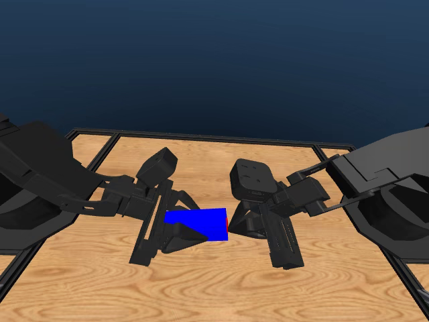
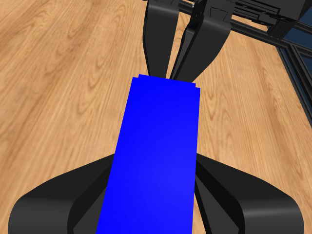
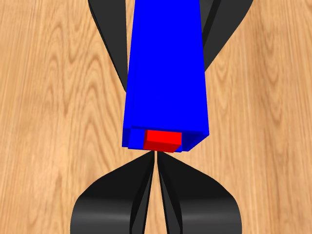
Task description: Insert peg into socket
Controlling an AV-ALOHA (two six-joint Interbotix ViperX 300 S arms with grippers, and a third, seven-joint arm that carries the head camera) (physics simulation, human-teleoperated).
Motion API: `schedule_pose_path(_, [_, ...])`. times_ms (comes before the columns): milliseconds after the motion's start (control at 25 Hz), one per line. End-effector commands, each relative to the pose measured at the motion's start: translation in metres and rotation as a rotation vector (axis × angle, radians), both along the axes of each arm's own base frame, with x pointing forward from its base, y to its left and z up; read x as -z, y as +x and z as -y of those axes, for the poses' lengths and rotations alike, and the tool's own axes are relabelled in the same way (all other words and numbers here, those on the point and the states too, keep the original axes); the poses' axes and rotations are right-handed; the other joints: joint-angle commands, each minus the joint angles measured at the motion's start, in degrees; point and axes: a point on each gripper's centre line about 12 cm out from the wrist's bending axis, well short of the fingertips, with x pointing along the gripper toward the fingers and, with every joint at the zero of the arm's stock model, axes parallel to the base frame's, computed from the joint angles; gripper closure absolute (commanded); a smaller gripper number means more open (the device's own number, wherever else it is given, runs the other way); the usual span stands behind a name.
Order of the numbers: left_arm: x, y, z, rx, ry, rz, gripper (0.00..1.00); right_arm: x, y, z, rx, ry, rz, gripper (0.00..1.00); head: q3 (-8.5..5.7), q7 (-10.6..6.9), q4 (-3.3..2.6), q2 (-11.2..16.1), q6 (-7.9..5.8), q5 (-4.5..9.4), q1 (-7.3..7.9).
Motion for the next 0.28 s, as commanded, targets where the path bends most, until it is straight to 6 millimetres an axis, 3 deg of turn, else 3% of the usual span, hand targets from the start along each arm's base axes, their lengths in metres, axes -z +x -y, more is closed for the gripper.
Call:
schedule_pose_path(40, [-0.012,0.003,-0.002,-0.008,-0.001,0.056,1.0,-0.012,0.003,0.002,0.008,0.01,0.037,1.0,-0.68,0.09,0.03,-0.63,0.19,-0.65,-0.15])
schedule_pose_path(200, [-0.015,0.004,-0.001,-0.013,-0.007,0.07,1.0,0.003,-0.016,0.012,0.072,0.049,-0.004,1.0,-0.67,0.14,0.04,-0.82,0.32,-0.7,-0.26])
schedule_pose_path(280, [-0.009,0.001,-0.001,-0.012,-0.004,0.047,1.0,0.0,-0.024,0.012,0.102,0.119,0.063,1.0,-0.73,0.33,0.04,-0.97,0.41,-0.77,-0.39])
